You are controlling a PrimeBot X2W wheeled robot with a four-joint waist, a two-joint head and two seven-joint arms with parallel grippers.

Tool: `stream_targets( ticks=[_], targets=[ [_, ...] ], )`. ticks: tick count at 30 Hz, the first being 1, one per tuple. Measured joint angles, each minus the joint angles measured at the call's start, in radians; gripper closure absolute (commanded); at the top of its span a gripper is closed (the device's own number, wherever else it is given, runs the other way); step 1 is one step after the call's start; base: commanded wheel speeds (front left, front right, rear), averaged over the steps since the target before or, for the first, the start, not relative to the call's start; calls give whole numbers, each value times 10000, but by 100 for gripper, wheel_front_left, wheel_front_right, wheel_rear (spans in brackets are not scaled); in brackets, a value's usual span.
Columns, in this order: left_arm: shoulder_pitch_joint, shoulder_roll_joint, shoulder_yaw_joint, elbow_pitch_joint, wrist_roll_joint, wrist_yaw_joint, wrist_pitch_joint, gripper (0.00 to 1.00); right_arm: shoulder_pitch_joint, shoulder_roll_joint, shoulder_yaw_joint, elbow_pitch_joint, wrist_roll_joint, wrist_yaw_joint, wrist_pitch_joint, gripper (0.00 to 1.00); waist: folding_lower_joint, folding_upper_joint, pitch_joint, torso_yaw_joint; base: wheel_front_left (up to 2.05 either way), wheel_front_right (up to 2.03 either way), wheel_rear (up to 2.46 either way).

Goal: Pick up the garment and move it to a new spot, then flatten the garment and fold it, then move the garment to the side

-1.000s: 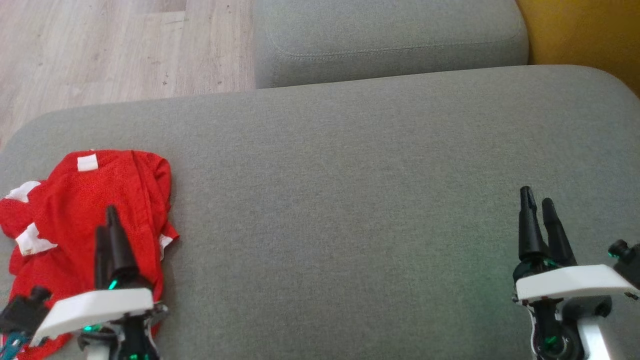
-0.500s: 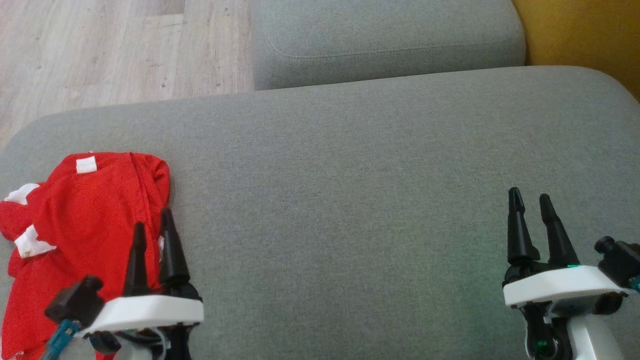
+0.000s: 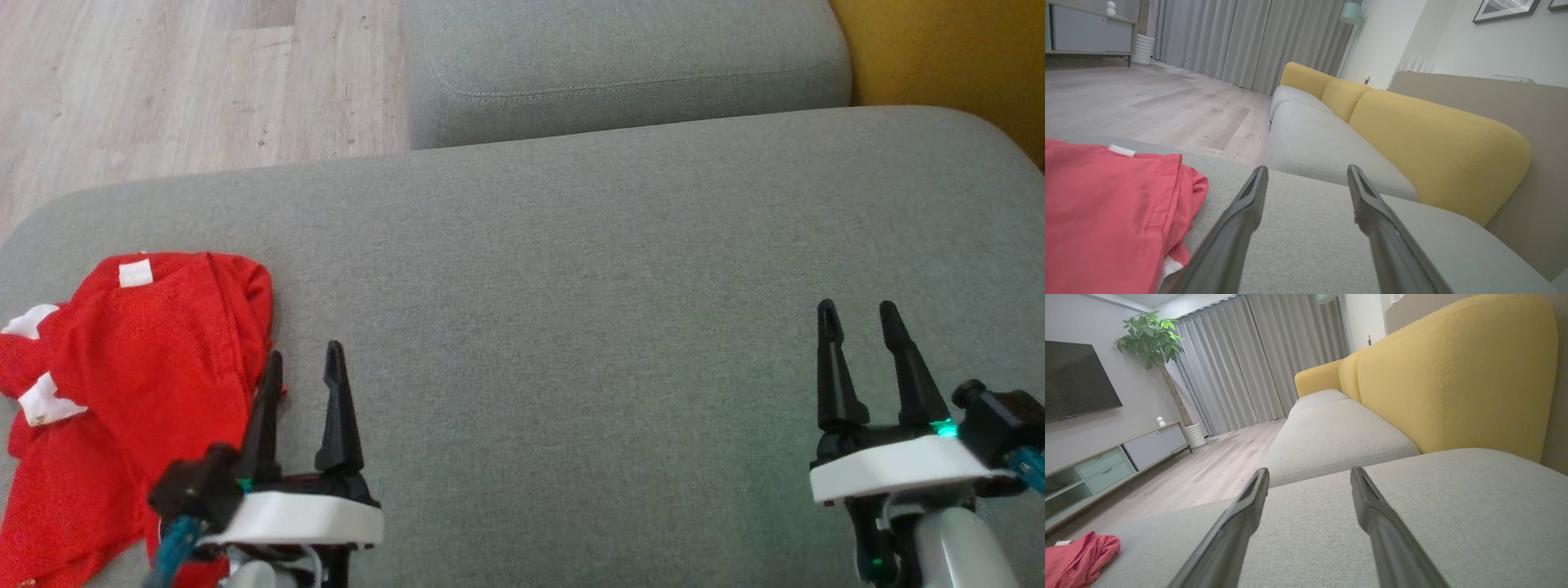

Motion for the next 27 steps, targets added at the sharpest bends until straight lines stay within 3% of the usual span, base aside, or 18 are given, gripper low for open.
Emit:
stream_targets(
  ticks=[13,19,22,27],
  targets=[
    [-46,571,-1181,-102,1664,959,-347,0,9,0,209,-186,-1802,0,-387,0,0,0,-42,-21,0,0,0],
    [-40,441,-1214,-257,1628,1026,-556,0,26,0,326,-178,-2086,0,-566,0,0,0,-74,10,0,0,0],
    [-11,167,-654,-330,1139,642,-663,0,38,0,311,-127,-1588,0,-658,0,0,0,-89,13,0,0,0],
    [305,-75,113,-130,418,-725,-786,0,157,0,395,456,71,0,-782,0,0,0,-151,-12,0,0,0]
  ],
)
